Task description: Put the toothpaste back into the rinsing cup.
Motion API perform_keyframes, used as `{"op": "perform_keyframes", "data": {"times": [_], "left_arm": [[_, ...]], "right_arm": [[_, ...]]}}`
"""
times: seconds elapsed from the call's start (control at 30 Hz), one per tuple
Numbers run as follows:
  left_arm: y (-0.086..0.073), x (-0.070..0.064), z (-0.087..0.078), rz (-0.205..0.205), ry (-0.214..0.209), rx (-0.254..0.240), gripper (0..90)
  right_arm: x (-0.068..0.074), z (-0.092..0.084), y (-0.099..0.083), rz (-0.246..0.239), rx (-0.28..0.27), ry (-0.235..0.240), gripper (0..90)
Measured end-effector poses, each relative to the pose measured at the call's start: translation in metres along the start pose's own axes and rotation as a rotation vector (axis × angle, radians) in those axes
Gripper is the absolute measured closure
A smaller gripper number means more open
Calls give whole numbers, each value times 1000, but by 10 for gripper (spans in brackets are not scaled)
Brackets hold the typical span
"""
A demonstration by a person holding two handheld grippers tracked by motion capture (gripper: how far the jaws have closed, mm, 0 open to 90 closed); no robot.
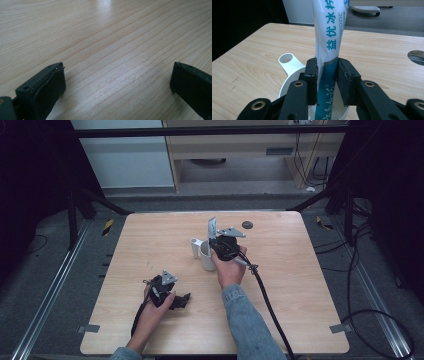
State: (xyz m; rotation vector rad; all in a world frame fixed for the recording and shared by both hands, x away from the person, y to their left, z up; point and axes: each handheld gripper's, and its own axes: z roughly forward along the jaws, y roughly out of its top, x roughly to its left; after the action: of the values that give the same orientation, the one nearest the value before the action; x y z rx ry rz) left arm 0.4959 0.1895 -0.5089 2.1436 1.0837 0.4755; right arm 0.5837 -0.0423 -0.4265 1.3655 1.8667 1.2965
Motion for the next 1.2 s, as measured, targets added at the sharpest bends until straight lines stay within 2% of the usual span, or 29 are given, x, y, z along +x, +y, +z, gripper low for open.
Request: {"op": "perform_keyframes", "data": {"times": [0.53, 0.73, 1.0, 1.2], "left_arm": [[0, 0, 0, 0, 1, 0, 0], [0, 0, 0, 1, -1, 0, 0], [0, 0, 0, 1, -1, 0, 0], [0, 0, 0, 2, -1, 0, 0]], "right_arm": [[-2, -3, 0, -3, 0, -6, 696], [-1, -5, 1, -18, -8, -8, 687], [-1, -12, 1, -31, -10, -14, 642], [-1, -20, 2, -46, -10, -13, 554]]}}
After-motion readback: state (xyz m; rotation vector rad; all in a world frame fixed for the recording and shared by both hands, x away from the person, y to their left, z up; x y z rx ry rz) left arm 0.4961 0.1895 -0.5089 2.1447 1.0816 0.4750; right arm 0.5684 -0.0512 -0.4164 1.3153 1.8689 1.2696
